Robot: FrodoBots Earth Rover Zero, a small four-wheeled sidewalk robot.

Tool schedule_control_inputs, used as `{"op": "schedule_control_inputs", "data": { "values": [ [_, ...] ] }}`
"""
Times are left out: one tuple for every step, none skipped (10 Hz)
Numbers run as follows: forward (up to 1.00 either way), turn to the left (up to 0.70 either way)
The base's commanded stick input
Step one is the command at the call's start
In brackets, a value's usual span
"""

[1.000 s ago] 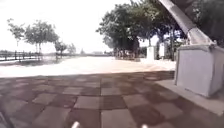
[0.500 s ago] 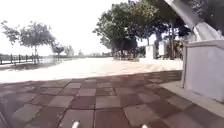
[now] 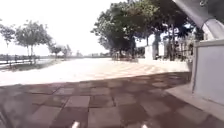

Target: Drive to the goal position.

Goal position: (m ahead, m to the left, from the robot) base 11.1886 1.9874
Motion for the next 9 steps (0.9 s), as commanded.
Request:
{"op": "schedule_control_inputs", "data": {
  "values": [
    [0.70,0.00],
    [0.70,0.00],
    [0.70,0.00],
    [0.70,0.00],
    [0.70,0.00],
    [0.70,0.00],
    [0.70,0.00],
    [0.70,0.00],
    [0.70,0.00]
  ]
}}
